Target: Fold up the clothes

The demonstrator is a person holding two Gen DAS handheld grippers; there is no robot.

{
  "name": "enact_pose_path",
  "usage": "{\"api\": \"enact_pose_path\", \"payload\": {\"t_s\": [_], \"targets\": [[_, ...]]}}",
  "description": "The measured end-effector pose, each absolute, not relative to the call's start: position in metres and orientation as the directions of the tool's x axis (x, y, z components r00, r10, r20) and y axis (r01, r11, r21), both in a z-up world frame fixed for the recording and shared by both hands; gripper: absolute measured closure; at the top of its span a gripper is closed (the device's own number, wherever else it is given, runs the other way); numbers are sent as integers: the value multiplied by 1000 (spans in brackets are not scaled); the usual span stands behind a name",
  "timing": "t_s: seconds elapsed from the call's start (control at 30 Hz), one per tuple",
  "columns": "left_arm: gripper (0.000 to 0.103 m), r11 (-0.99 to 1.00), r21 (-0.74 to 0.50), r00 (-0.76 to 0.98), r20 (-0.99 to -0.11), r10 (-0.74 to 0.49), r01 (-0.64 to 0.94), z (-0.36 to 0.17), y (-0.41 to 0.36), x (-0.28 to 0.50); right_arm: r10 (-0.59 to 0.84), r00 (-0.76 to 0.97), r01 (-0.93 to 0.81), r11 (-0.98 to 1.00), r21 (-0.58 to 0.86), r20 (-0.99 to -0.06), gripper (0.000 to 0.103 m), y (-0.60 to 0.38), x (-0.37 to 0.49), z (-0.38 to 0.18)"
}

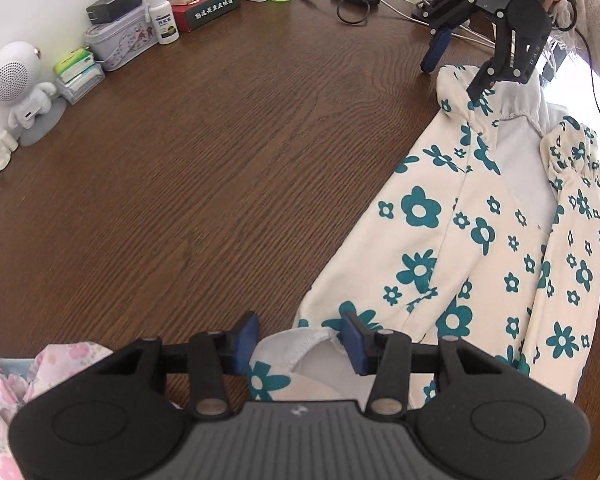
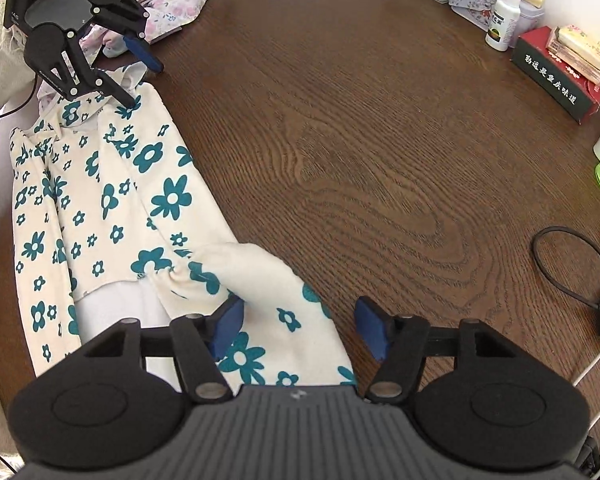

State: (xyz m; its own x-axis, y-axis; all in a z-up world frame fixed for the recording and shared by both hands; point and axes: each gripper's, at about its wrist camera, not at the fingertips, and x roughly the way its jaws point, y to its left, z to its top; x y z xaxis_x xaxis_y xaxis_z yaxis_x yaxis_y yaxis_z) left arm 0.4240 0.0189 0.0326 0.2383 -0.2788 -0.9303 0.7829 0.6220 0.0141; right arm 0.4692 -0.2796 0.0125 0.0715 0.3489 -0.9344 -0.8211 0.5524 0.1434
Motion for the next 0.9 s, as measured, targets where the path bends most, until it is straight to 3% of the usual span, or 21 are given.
{"api": "enact_pose_path", "payload": {"t_s": [0.03,0.07,0.1,0.13,0.27,0.43,0.57,0.67,0.9], "targets": [[86,608,18,243,-925,-291,794,33,17,420,351,70,-820,553,146,-934,46,-281,468,13],[93,593,22,248,-920,-303,805,33,16,415,354,69,-819,554,149,-933,58,-282,467,14],[94,578,50,269,-915,-301,814,33,14,409,357,68,-818,554,152,-932,65,-283,467,15],[96,570,74,289,-910,-296,819,33,13,404,359,67,-817,555,155,-931,78,-283,466,15],[98,563,177,380,-886,-267,807,34,9,380,360,105,-836,537,114,-927,95,-280,449,19],[99,516,490,657,-726,-204,702,41,-12,317,363,309,-851,518,-85,-879,98,-280,399,43],[99,405,729,829,-535,-166,552,38,-27,245,307,546,-804,452,-386,-780,98,-276,319,50],[99,357,753,831,-527,-178,553,29,-25,199,260,661,-741,379,-555,-704,98,-272,255,36],[98,417,694,800,-576,-168,587,11,-30,164,162,732,-676,294,-676,-662,98,-259,185,-10]]}}
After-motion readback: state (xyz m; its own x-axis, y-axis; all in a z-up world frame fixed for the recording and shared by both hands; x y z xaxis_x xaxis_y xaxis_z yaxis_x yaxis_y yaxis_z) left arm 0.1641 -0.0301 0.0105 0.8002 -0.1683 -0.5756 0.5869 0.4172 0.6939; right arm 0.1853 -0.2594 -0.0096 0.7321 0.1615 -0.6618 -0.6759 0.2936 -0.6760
